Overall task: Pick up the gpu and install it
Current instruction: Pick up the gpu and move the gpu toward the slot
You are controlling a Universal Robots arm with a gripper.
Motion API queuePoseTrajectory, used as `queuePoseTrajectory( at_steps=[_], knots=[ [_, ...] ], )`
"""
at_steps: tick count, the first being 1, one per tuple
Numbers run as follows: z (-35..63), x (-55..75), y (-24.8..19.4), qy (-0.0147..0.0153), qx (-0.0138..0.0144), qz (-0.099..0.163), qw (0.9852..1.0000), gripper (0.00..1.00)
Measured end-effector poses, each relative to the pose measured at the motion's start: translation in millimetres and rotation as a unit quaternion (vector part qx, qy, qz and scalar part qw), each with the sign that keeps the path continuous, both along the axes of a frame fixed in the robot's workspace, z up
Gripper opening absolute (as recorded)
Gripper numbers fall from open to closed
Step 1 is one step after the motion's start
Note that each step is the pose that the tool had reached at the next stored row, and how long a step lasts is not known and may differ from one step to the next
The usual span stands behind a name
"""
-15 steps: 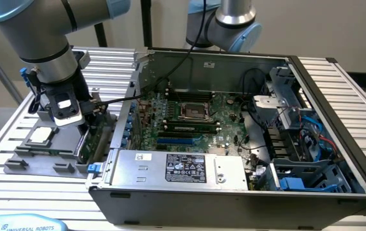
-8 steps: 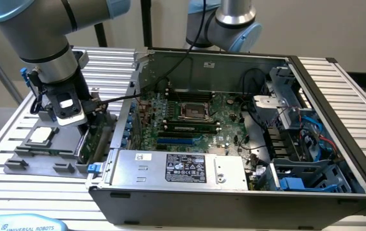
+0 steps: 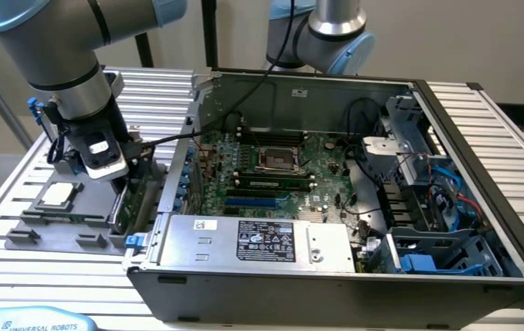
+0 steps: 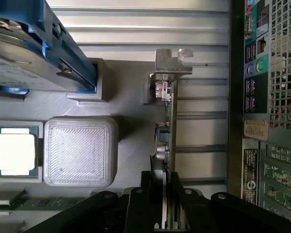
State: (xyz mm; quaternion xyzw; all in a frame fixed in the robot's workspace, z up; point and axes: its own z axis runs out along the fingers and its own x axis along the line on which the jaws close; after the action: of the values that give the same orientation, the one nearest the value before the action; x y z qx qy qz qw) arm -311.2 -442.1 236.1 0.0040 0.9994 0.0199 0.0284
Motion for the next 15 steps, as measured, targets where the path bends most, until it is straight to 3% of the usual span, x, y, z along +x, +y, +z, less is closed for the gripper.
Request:
queuePoseTrajectory(
  at_steps=[5,15],
  knots=[
    [0.0,0.0,0.0,0.0000,0.0000,0.017,0.9999,0.27],
    [0.7,0.0,0.0,0.0000,0.0000,0.017,0.9999,0.27]
  ],
)
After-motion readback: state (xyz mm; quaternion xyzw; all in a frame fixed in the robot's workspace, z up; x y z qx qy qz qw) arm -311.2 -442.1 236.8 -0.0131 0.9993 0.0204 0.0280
